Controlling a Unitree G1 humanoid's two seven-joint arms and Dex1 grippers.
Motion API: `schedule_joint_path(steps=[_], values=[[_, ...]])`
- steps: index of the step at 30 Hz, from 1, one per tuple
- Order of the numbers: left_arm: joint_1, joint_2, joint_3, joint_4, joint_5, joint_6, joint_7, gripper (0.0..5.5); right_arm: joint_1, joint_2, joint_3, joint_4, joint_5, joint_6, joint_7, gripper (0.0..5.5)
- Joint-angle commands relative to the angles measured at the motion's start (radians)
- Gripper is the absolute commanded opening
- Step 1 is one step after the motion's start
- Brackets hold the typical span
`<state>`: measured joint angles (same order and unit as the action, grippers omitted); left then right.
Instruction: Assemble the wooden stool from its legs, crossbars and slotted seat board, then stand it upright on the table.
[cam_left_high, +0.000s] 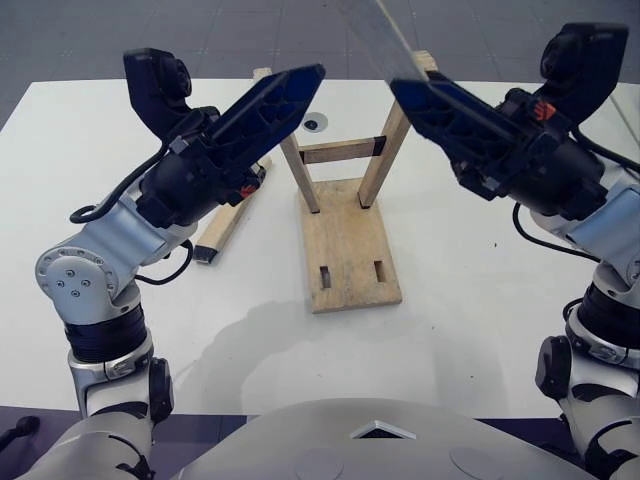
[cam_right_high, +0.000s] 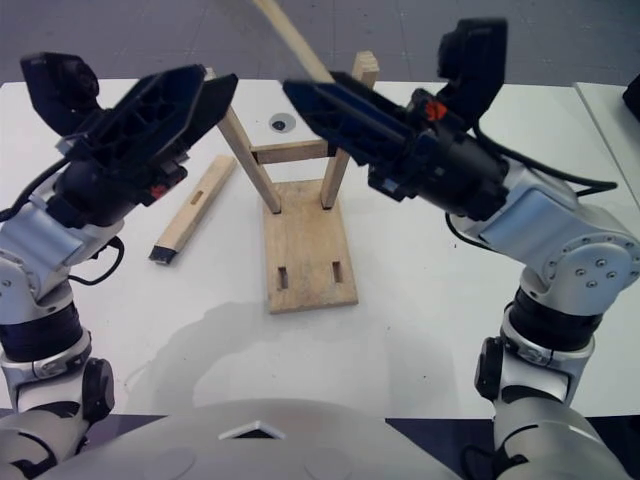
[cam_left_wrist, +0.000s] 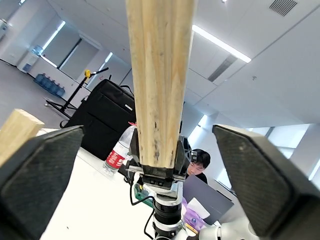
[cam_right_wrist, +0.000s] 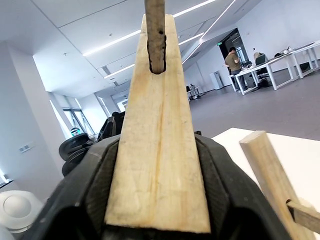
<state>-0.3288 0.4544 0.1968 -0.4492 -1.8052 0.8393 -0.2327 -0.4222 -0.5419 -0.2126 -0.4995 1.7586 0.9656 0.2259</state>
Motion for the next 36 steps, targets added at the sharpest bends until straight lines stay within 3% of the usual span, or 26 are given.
schedule_joint_path(steps=[1,12,21,22,29,36], values=[[-0.030,0.025,-0.024,-0.002,-0.015,0.001,-0.009,3.96,0.015,-0.020,0.053,-0.005,0.018,-0.003,0.030,2.04],[-0.038,0.078,-0.023,-0.009,-0.098,0.013,-0.071,2.18,0.060,-0.035,0.122,-0.008,0.032,-0.029,0.056,2.04],[-0.015,0.115,-0.010,0.016,-0.040,0.010,-0.132,2.12,0.083,-0.074,0.142,-0.005,0.040,-0.030,0.079,2.04],[-0.016,0.115,-0.006,0.023,-0.025,0.003,-0.134,2.11,0.087,-0.080,0.141,-0.004,0.031,-0.030,0.080,2.41],[-0.015,0.120,0.023,0.044,0.066,-0.030,-0.152,2.06,0.154,-0.139,0.133,-0.015,-0.123,-0.016,0.159,3.41],[0.084,0.261,0.021,0.019,0.440,-0.063,-0.516,2.05,0.376,-0.300,0.058,0.012,-0.384,-0.018,0.389,4.52]])
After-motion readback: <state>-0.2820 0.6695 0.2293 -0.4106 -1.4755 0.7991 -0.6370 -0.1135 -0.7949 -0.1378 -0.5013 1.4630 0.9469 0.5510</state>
